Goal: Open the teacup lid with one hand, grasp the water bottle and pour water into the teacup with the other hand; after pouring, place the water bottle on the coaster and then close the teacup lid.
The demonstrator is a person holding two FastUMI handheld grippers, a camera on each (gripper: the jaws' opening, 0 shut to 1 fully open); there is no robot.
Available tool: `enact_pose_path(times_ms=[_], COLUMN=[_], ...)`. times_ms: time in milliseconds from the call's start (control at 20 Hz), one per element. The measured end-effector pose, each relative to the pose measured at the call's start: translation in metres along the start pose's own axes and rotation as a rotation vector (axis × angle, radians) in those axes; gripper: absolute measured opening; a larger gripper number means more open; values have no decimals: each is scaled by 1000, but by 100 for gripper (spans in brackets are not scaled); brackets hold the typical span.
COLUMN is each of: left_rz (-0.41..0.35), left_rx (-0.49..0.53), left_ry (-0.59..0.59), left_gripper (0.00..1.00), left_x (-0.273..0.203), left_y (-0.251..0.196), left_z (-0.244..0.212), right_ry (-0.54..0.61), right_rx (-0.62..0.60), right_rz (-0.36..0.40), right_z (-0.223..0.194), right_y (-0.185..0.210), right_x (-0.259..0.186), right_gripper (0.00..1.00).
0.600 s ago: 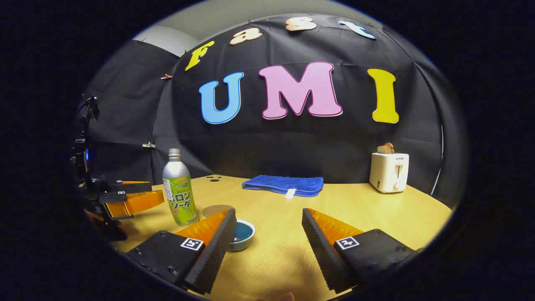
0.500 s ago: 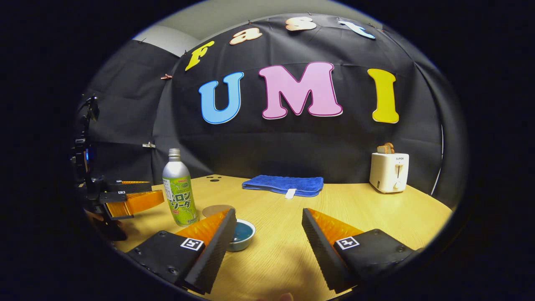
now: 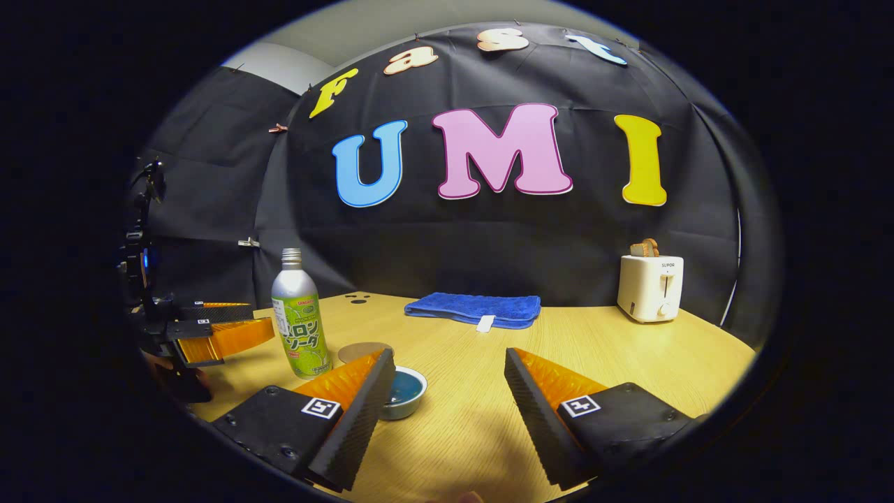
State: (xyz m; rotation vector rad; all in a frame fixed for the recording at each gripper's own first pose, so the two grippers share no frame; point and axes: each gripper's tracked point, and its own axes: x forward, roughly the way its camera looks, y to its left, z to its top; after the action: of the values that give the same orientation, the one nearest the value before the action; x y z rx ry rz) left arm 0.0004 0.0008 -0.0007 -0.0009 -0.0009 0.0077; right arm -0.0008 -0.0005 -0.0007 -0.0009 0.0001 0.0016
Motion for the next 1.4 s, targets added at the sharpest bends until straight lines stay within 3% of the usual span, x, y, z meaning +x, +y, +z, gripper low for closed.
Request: enact_pose_path(times_ms=[200,450,850,1000,1150,1250,1300,1400], left_rz=[0,0,1,1,1,1,1,1], left_rx=[0,-1,-1,-1,-1,-1,-1,-1], left_ry=[0,0,-1,-1,-1,-1,-1,-1], left_gripper=[95,94,95,95,95,95,95,95], left_x=[0,0,0,0,0,0,0,0], left_y=[0,0,0,0,0,0,0,0], left_z=[0,-1,-1,0,-1,-2,-1,0], right_ry=[-3,25,157,186,229,237,234,215], right_rx=[1,2,-50,-72,-85,-77,-68,-38], right_rz=[11,161,187,193,209,227,223,219], right_z=[0,-4,-25,-30,-38,-39,-37,-34], right_y=[2,34,54,60,64,68,65,64], right_x=[-1,7,37,45,48,48,46,46], right_gripper=[98,99,88,81,65,45,45,28])
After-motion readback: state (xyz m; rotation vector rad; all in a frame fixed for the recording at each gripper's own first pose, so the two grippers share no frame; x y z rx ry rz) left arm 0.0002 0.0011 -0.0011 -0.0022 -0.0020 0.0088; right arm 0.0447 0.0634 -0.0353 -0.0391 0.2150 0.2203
